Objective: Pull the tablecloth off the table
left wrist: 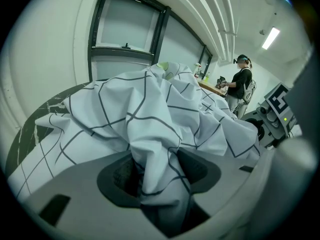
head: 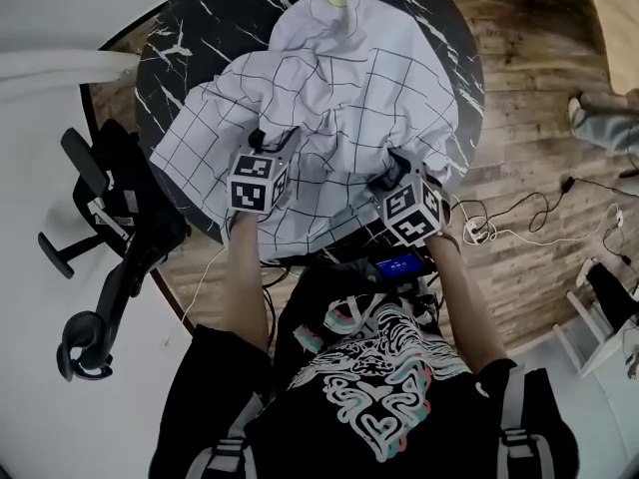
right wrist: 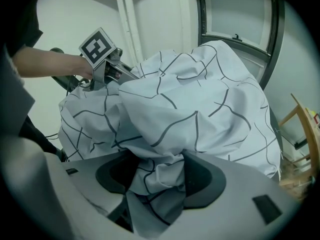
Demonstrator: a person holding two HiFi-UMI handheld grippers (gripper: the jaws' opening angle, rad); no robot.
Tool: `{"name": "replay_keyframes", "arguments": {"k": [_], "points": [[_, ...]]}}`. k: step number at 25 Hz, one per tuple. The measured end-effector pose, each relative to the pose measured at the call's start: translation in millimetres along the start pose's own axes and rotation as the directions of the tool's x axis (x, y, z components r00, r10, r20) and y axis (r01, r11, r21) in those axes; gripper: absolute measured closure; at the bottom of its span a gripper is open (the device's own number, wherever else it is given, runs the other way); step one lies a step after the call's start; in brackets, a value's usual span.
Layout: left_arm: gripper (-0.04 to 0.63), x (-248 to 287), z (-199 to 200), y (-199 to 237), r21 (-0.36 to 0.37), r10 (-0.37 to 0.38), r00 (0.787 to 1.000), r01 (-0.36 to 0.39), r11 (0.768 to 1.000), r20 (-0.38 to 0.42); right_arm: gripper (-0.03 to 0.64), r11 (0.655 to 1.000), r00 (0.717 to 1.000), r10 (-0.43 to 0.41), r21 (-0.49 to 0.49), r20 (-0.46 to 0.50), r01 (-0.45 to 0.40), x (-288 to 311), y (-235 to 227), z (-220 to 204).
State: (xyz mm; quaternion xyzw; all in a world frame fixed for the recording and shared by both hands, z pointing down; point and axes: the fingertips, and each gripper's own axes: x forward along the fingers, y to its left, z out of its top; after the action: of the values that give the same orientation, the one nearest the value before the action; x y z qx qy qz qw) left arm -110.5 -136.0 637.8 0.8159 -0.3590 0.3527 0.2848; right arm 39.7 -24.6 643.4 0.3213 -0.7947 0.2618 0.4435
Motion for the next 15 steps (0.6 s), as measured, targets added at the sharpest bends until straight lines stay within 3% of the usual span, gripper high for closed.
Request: {"name": "replay_keyframes", "arguments": {"k": [15], "points": [[0.383, 2.9, -4.0, -20.6, -0.01, -0.011, 1.0, 0.011, 1.0, 0.005, 0.357, 1.0, 0.999, 0.016, -0.011, 0.034, -0.015, 7.1, 4.7, 11.6]]}}
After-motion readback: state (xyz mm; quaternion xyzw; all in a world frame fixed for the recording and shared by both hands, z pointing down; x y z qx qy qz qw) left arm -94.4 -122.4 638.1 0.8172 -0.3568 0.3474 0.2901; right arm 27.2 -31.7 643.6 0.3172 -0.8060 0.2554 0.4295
